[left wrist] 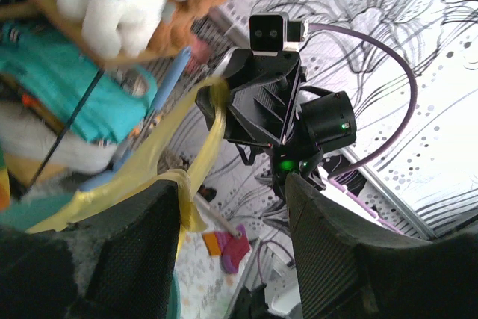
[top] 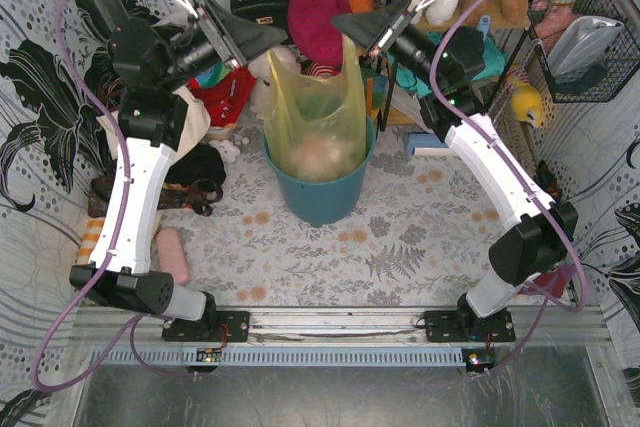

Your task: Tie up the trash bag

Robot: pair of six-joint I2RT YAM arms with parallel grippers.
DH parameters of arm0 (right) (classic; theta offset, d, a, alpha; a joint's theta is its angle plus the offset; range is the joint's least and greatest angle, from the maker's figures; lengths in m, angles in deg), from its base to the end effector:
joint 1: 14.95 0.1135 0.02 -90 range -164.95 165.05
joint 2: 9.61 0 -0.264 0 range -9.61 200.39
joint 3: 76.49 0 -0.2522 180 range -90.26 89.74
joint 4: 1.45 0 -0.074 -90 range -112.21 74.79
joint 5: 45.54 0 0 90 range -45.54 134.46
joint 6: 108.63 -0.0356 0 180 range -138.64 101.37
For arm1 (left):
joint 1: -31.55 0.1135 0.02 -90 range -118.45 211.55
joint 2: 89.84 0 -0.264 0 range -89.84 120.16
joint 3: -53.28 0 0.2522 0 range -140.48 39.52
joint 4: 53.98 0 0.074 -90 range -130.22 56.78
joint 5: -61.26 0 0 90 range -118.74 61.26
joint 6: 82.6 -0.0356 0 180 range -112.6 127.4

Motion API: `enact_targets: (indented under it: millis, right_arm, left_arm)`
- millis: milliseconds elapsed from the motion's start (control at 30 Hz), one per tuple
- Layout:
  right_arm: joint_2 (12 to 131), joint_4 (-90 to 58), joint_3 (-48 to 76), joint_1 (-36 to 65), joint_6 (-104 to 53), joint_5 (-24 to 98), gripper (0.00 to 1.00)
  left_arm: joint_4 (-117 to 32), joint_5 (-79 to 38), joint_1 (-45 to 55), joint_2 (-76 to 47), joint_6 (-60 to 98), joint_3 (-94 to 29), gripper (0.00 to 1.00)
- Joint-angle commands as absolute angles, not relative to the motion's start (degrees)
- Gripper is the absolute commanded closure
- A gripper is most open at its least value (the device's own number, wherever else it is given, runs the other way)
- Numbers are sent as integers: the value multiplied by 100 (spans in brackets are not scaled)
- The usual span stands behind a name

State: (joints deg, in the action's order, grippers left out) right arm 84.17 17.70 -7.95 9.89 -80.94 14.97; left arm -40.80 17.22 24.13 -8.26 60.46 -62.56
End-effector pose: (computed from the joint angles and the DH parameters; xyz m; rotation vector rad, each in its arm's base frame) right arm 0.3209 0.1679 0.5165 -0.1813 1.1441 1.6077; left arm 0.2763 -0.0618 0.5521 0.2246 1.4354 -1.3598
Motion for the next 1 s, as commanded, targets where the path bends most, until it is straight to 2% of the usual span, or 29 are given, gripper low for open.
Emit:
enact_targets:
  millis: [0, 100, 367, 500, 633, 833, 967]
  right_arm:
    - [8554, 1851, -2134, 1025, -8059, 1295, 71]
    - [8521, 2018, -2079, 1060, -8116, 1309, 71]
    - [7950, 2437, -246, 1062, -8123, 1642, 71]
    - [7971, 2800, 196, 1062, -8388, 1712, 72]
    - [8106, 2645, -107, 1058, -8369, 1661, 72]
    - [8527, 2100, -1828, 1062, -8191, 1451, 73]
    - [8491, 2017, -1856, 1057, -8131, 1423, 73]
  left_arm:
    - [-4187, 1854, 2510, -639, 5954, -7502, 37]
    - [-4304, 1803, 2522, -751, 5978, -7428, 36]
    - [-4822, 1726, 2531, -1304, 6120, -5692, 36]
    - [-5105, 1656, 2561, -1445, 6267, -5113, 36]
    - [-5134, 1646, 2581, -1324, 6312, -5438, 36]
    - [-4383, 1713, 2610, -753, 6118, -7143, 37]
    - [-4447, 1795, 2610, -799, 6208, -7036, 36]
